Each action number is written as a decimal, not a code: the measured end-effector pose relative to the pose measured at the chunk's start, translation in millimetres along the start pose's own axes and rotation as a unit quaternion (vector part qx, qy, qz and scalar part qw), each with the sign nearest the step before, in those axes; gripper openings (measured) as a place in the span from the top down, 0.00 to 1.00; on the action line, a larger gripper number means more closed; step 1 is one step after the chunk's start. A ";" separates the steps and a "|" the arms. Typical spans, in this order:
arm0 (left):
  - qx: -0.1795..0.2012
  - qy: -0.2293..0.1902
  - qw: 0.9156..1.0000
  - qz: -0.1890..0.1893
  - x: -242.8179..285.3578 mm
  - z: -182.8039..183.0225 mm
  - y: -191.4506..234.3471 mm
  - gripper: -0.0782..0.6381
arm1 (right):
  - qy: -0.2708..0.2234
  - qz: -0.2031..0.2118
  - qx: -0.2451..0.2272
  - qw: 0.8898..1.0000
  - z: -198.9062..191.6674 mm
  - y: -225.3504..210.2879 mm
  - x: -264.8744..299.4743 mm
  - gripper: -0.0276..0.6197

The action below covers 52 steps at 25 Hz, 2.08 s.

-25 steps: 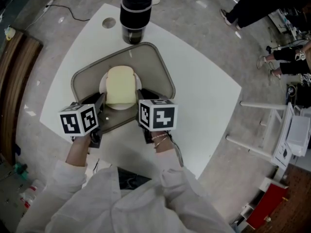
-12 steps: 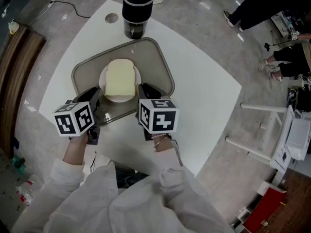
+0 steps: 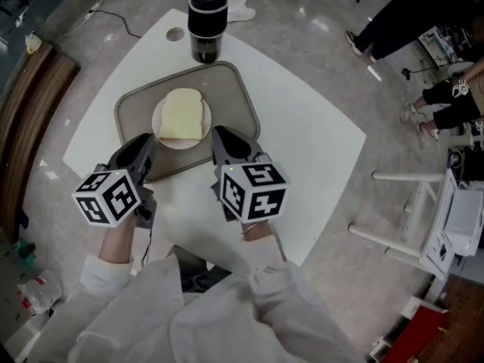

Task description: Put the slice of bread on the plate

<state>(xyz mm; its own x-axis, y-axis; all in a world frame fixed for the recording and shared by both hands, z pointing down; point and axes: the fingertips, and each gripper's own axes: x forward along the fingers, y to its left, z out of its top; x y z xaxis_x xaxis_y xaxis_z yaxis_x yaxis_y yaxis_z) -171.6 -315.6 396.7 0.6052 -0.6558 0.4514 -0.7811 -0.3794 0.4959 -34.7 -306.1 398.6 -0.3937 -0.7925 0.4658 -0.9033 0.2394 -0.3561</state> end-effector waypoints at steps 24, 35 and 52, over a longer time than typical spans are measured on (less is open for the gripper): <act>0.043 -0.139 0.983 -0.110 -116.0 -83.5 -226.6 0.88 | -0.091 0.175 -0.121 0.973 -23.2 27.0 -244.2 0.94; 0.044 -0.100 0.991 -0.082 -139.4 -144.1 -260.7 0.88 | -0.056 0.173 -0.108 0.977 -77.6 30.2 -289.3 0.93; 0.079 -0.048 0.990 -0.106 -144.1 -158.0 -260.4 0.88 | -0.057 0.114 -0.106 0.986 -85.0 44.6 -287.7 0.94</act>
<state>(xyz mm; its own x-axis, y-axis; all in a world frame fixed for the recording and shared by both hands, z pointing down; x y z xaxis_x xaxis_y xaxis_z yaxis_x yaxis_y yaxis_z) -31.1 -19.1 319.7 0.7463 -0.6066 0.2742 -0.6575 -0.6073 0.4459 23.7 -19.7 317.5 -0.5796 -0.7600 0.2940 -0.8138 0.5207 -0.2582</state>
